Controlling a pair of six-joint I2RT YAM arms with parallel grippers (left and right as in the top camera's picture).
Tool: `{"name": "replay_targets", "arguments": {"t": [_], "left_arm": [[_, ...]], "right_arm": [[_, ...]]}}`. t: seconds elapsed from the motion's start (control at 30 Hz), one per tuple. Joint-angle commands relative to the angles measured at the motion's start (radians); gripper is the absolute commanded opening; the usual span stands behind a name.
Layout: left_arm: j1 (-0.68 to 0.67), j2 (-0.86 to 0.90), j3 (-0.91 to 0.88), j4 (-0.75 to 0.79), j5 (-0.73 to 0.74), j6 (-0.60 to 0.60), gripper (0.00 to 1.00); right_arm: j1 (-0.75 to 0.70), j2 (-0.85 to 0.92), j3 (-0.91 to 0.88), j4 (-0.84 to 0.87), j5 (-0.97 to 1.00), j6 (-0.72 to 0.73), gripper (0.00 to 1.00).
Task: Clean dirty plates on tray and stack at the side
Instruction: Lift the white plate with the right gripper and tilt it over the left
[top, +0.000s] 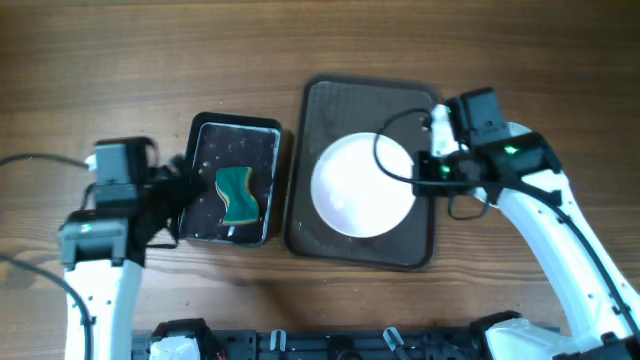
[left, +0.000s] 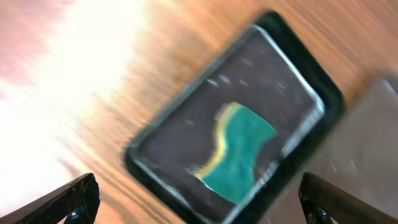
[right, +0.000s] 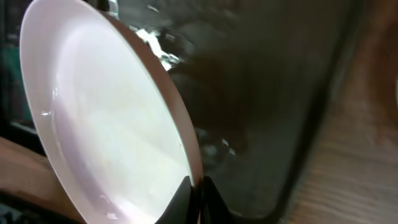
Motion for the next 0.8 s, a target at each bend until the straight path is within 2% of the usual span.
{"name": "replay_targets", "arguments": {"t": [0.0,0.13,0.33,0.5,0.77], "left_arm": [[0.145,-0.014,0.008,-0.027,0.045,-0.018,1.0],[0.235,-0.014,0.008,-0.051,0.044,-0.018,1.0],[0.255,-0.013,0.008,-0.053,0.044,-0.018,1.0],[0.255,-0.013,0.008,-0.053,0.044,-0.018,1.0],[0.255,-0.013,0.008,-0.053,0.044,-0.018,1.0]], "right_arm": [[0.092,0.106,0.157,0.007,0.002,0.014,0.04],[0.182,0.276,0.338,0.014,0.003,0.035,0.04],[0.285,0.478,0.518,0.129,0.089,0.067,0.04],[0.376,0.51,0.518,0.29,0.389,0.059,0.04],[0.574,0.497,0.518,0.366,0.83,-0.049,0.04]]}}
